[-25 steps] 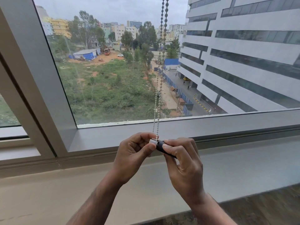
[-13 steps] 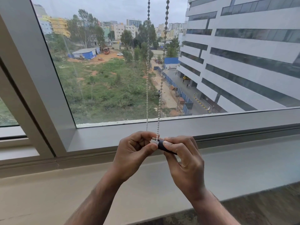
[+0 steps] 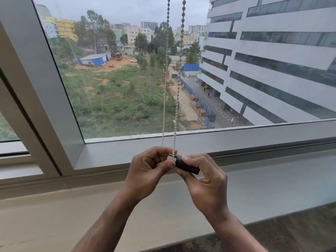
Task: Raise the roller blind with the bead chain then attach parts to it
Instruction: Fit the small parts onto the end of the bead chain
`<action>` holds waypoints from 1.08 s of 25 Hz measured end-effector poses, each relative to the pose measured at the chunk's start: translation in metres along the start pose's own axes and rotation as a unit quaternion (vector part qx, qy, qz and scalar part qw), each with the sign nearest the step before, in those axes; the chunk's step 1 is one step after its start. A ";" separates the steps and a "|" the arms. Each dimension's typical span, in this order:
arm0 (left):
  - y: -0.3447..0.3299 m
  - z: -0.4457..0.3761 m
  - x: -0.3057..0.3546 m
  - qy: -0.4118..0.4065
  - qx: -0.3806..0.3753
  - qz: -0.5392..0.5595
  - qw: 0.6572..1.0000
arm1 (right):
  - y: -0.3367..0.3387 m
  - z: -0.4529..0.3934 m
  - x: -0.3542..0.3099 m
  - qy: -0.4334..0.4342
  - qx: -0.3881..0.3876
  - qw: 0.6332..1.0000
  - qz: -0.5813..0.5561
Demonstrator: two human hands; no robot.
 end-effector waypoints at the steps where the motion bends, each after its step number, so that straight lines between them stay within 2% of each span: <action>1: 0.000 0.000 -0.001 0.000 0.000 -0.004 1.000 | -0.002 0.001 0.000 -0.006 0.003 1.000 -0.003; 4: 0.001 -0.001 -0.007 0.001 0.012 -0.038 0.999 | -0.009 0.007 0.000 -0.047 0.001 0.999 -0.022; 8: 0.002 0.009 -0.022 -0.008 -0.009 -0.095 0.995 | -0.022 0.023 0.003 -0.174 -0.042 0.981 -0.071; 12: 0.011 0.018 -0.034 -0.035 -0.039 -0.231 0.972 | -0.028 0.038 0.012 -0.254 -0.101 0.954 -0.126; 15: 0.021 0.023 -0.041 -0.045 -0.046 -0.289 0.955 | -0.034 0.046 0.020 -0.300 -0.136 0.932 -0.152; 23: 0.026 0.040 -0.058 -0.148 -0.038 -0.411 0.899 | -0.056 0.062 0.039 -0.357 -0.167 0.914 -0.100; 27: 0.027 0.050 -0.069 -0.111 0.007 -0.391 0.914 | -0.064 0.065 0.043 -0.382 -0.168 0.904 -0.093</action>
Point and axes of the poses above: each hand's wrist, its own z-axis away from the middle knuckle, its own y-axis out of the back of the hand, x = y × z, the point moved 2 cm from there along -z, towards the middle knuckle
